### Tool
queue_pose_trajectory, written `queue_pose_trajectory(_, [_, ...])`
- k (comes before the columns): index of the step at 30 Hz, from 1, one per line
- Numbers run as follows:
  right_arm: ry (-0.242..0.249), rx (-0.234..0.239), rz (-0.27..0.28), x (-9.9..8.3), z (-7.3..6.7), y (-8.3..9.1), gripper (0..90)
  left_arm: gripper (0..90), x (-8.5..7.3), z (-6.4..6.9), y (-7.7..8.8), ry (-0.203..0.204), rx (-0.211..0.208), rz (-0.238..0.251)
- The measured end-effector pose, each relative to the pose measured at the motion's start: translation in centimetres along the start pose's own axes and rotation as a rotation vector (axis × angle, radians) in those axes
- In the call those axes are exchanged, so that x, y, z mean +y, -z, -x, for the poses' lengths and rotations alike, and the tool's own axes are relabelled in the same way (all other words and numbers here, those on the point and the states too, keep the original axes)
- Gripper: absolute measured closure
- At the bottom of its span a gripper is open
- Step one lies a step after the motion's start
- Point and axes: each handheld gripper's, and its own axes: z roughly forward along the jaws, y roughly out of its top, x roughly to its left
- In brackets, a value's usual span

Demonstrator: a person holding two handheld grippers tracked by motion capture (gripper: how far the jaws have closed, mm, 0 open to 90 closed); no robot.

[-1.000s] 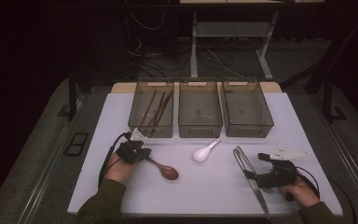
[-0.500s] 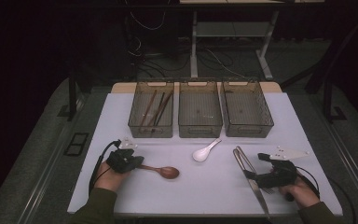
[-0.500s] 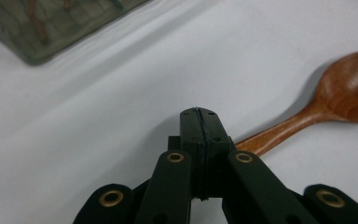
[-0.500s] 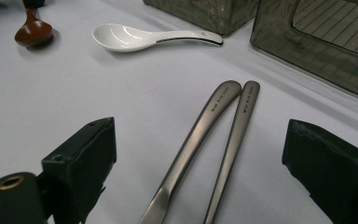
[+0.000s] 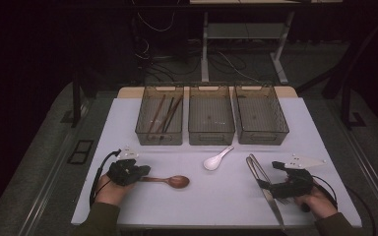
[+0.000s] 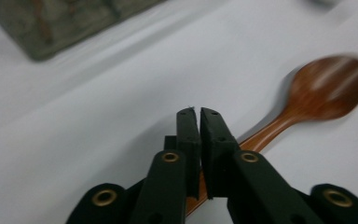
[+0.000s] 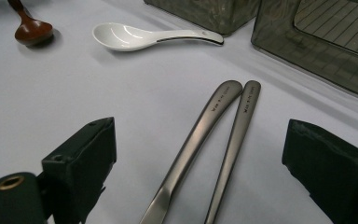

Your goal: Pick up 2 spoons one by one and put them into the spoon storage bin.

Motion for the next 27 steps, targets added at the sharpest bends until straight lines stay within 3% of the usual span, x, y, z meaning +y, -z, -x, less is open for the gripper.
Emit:
queue_pose_trajectory(4, [0.002,0.002,-0.002,0.0,-0.1,-0.1,9.8,73.1,0.7,0.9,-0.1,-0.003,-0.062,0.047])
queue_pose_trajectory(15, [0.007,0.004,-0.005,0.0,-0.1,-0.1,9.8,51.5,2.9,4.1,-2.1,-0.066,-0.195,0.079])
queue_pose_trajectory(19, [0.008,0.006,-0.007,0.0,-0.2,-0.1,9.8,43.5,3.3,5.0,-3.0,-0.085,-0.212,0.081])
queue_pose_trajectory(27, [0.007,0.004,-0.007,0.0,-0.1,-0.1,9.8,35.0,3.2,5.4,-4.1,-0.119,-0.185,0.042])
